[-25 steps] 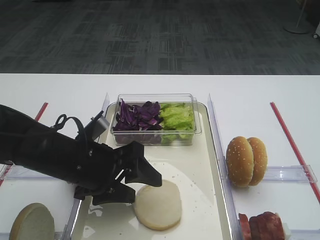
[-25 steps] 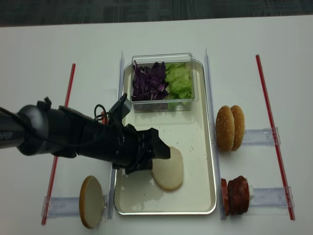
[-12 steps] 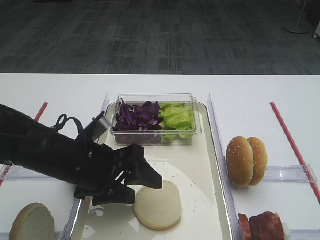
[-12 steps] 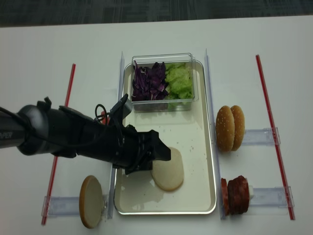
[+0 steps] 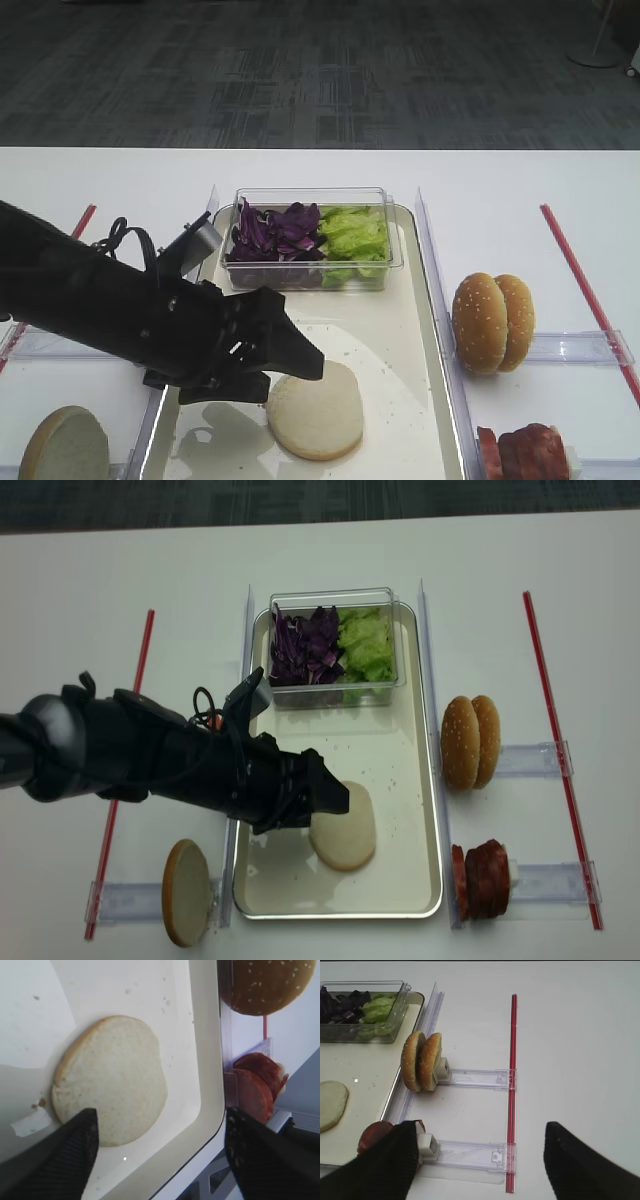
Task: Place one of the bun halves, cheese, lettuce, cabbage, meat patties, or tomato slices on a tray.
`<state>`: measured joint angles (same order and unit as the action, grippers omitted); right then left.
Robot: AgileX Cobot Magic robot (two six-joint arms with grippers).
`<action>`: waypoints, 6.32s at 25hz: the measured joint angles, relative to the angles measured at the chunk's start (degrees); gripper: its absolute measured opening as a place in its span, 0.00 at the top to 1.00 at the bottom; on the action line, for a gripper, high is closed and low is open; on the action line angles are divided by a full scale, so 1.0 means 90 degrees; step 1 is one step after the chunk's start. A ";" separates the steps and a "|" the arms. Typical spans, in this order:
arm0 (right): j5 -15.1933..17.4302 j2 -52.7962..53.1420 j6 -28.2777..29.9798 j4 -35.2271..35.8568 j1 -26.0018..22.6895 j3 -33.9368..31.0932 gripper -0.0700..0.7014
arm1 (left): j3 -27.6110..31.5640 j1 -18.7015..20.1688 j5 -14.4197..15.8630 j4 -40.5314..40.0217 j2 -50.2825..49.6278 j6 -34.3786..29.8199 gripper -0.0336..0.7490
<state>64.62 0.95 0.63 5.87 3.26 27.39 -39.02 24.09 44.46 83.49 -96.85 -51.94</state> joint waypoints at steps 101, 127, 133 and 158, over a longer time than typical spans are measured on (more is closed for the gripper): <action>0.0000 0.0000 0.0010 0.0000 0.0000 0.0000 0.20 | -0.0347 -0.2677 0.2589 -0.9072 0.5653 0.5423 0.45; 0.0000 0.0000 0.0010 0.0000 0.0000 0.0000 0.20 | 0.1066 -0.2677 0.2170 -0.9072 0.8172 0.5512 0.45; 0.0000 0.0000 0.0010 0.0000 0.0000 0.0000 0.20 | 0.1150 -0.2677 0.2432 -0.9072 0.8822 0.5538 0.45; 0.0000 0.0000 0.0010 0.0000 0.0000 0.0000 0.20 | 0.1189 -0.2677 0.2508 -0.9084 0.9964 0.5599 0.45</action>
<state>64.62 0.95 0.72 5.87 3.26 27.39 -28.32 0.00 67.03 1.73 -7.17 -1.55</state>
